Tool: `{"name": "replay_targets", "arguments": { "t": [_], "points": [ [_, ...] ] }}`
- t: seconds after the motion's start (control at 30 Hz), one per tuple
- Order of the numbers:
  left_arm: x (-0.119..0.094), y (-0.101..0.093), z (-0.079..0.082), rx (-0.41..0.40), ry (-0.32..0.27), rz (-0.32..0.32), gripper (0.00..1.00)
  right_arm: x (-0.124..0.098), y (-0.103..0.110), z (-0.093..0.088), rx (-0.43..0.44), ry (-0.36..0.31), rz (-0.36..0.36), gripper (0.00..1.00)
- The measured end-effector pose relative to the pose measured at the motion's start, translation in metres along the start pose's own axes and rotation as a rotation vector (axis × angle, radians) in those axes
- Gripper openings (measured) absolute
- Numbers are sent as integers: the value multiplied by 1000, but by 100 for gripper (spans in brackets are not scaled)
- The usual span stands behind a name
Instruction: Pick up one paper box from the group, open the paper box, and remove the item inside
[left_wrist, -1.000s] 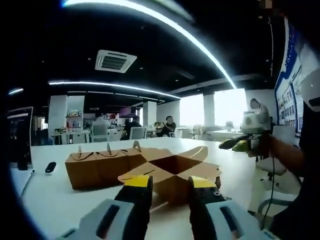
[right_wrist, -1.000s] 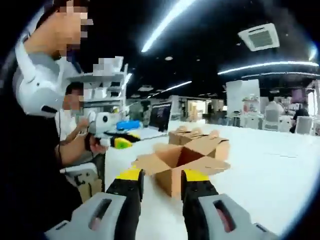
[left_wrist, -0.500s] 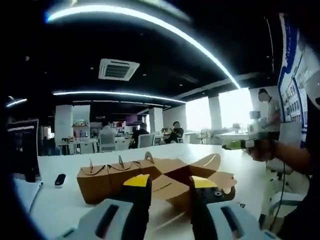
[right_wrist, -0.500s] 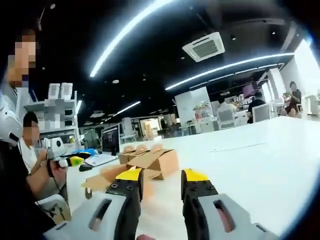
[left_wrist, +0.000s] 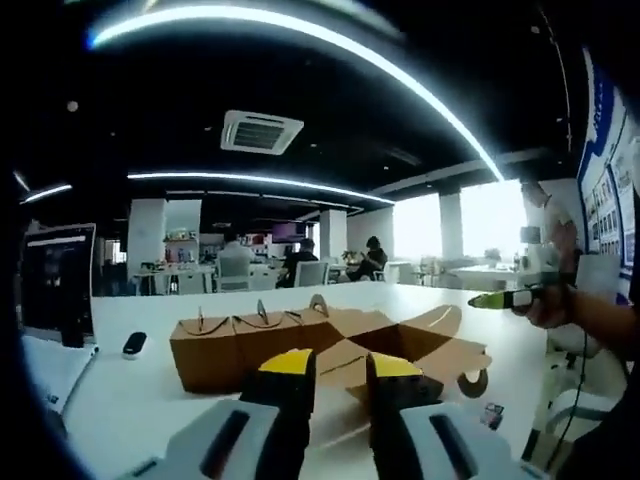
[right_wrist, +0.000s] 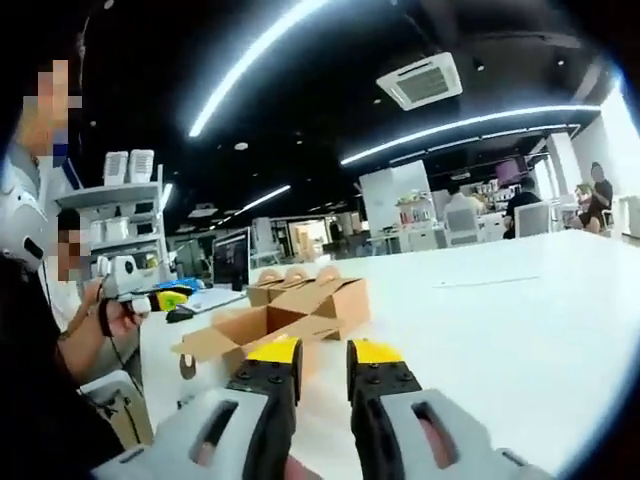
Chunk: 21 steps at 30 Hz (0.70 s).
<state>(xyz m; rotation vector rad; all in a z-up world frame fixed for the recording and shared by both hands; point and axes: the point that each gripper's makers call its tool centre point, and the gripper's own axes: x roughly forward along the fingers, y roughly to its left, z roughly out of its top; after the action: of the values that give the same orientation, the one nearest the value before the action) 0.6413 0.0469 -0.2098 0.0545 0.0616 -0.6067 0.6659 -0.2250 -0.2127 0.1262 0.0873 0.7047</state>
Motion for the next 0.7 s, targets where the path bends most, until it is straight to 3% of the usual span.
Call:
{"name": "replay_targets", "arguments": {
  "t": [0.1, 0.13, 0.2, 0.27, 0.33, 0.47, 0.57, 0.63, 0.7],
  "points": [
    [3, -2, -5, 8, 14, 2, 23, 3, -1, 3, -1, -4, 3, 20],
    [3, 4, -12, 98, 57, 49, 23, 4, -2, 4, 12, -16, 1, 20],
    [4, 5, -20, 172, 103, 69, 23, 6, -5, 5, 34, -23, -13, 21],
    [7, -3, -19, 140, 91, 44, 23, 6, -2, 7, 27, -16, -12, 23],
    [7, -9, -11, 68, 43, 8, 23, 4, 4, 5, 10, 15, -6, 24],
    [3, -3, 2, 13, -20, 8, 23, 2, 16, 6, -56, 53, 5, 24],
    [0, 3, 4, 8, -24, 20, 24, -2, 18, 8, -71, 37, 15, 25],
    [-2, 9, 4, -8, -26, 38, 30, -1, 17, 11, -22, -13, 8, 26],
    [-4, 11, 4, -19, -27, 46, 30, -3, 16, 8, -14, -5, 10, 29]
  ]
}}
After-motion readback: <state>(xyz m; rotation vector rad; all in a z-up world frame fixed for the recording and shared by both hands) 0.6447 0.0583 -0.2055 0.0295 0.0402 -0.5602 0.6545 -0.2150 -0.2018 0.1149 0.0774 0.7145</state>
